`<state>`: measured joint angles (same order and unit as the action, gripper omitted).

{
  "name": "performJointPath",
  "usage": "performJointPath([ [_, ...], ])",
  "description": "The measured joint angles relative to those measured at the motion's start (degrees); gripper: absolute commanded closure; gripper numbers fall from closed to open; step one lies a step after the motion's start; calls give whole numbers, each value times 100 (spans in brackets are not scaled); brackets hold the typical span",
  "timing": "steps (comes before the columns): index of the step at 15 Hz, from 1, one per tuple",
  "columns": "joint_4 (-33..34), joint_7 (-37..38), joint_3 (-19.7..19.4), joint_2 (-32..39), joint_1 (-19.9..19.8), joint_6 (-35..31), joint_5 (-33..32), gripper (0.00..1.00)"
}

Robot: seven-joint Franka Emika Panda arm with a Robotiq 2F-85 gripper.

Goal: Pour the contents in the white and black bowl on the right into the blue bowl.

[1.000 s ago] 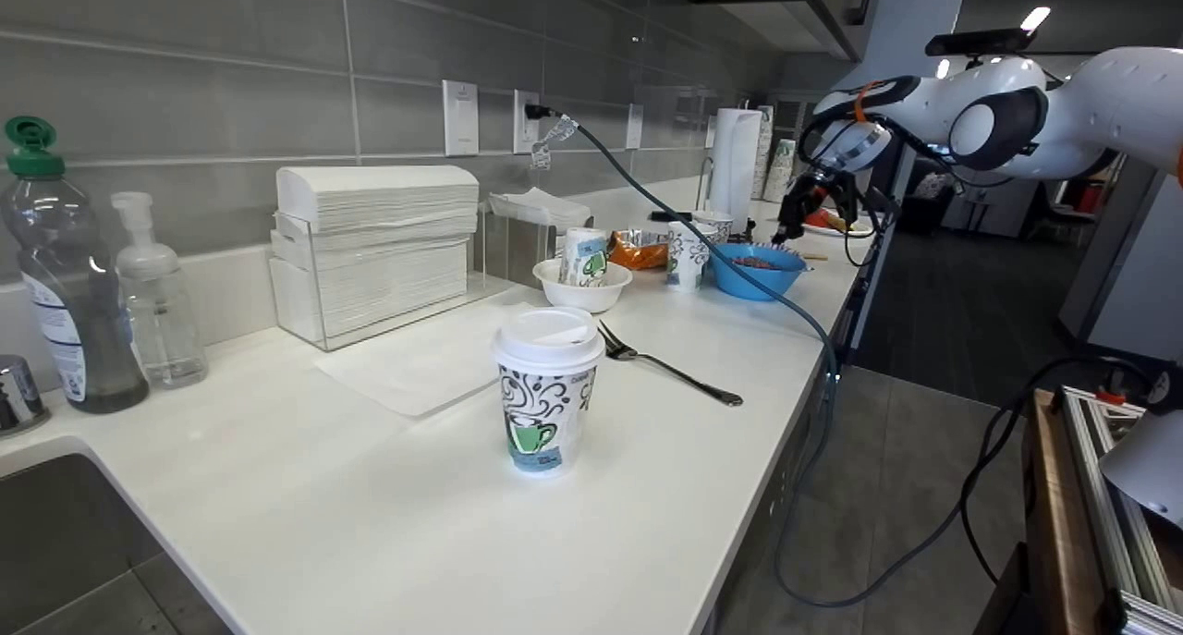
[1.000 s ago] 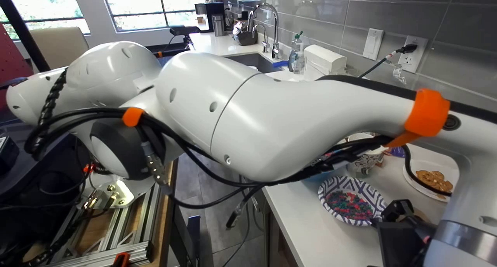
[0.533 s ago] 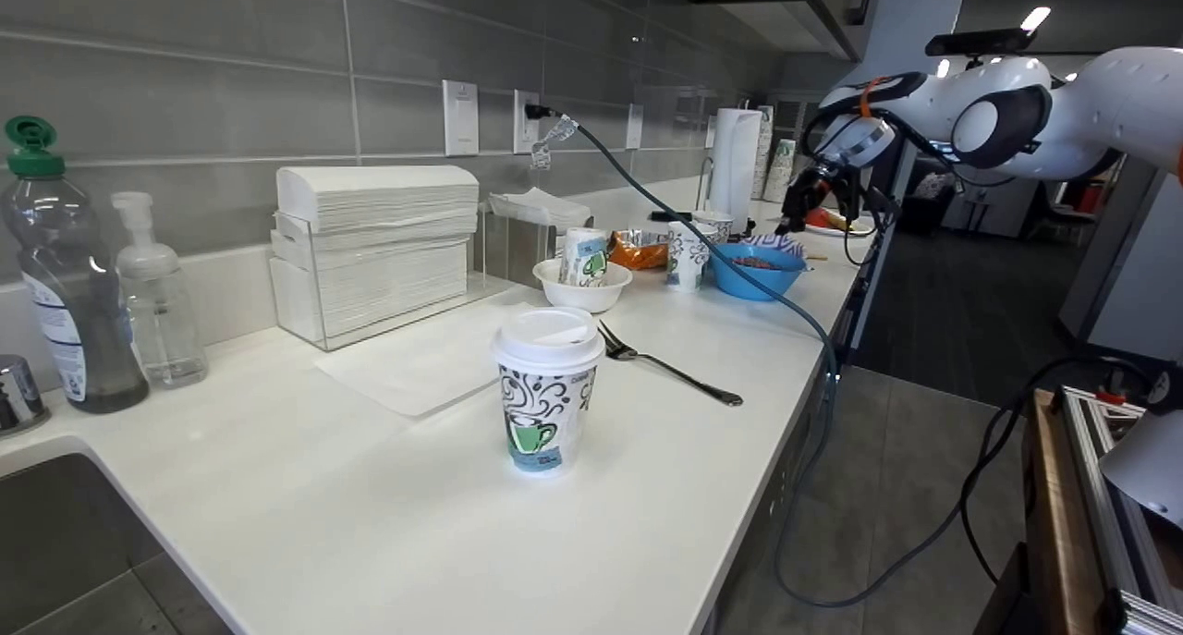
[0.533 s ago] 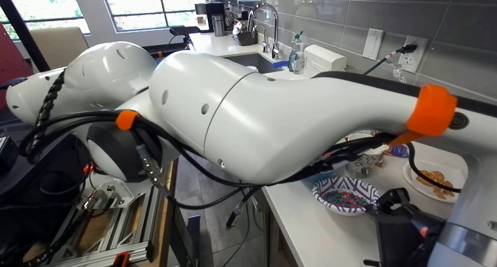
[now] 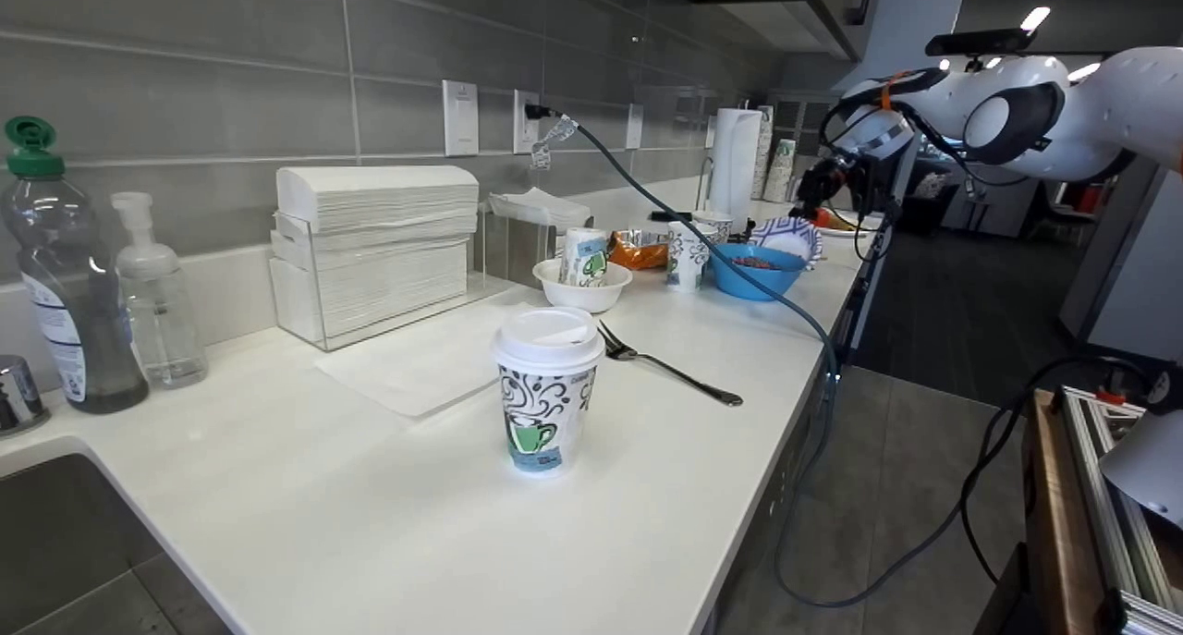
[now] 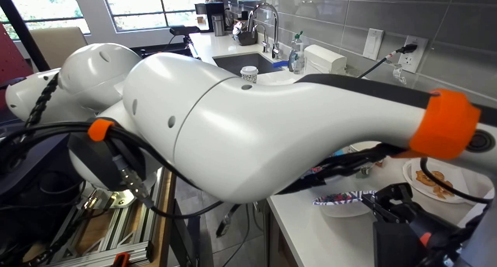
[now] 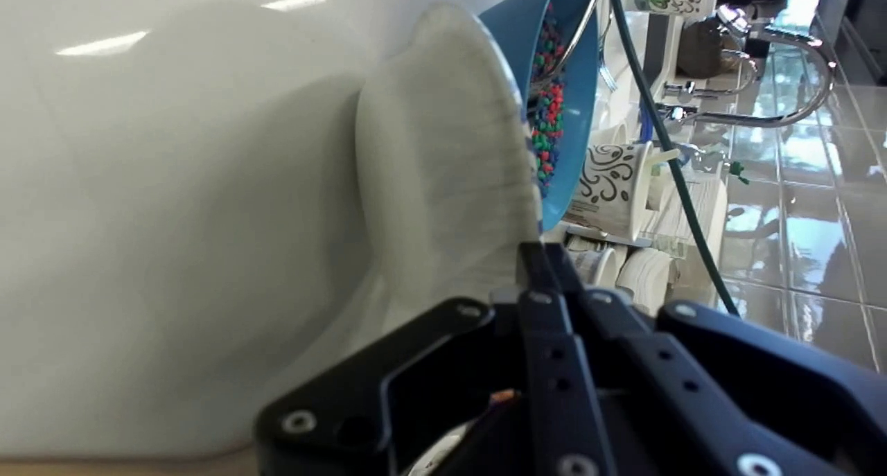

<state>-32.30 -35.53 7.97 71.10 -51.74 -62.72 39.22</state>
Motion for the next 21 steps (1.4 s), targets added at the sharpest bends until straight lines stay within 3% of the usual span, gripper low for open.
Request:
performJointPath([
  [12, 47, 470, -67, 231, -50, -141, -38, 100],
  [20, 102, 840, -135, 244, 44, -1410, -58, 100],
  [21, 102, 868, -155, 244, 83, -1508, -82, 74],
])
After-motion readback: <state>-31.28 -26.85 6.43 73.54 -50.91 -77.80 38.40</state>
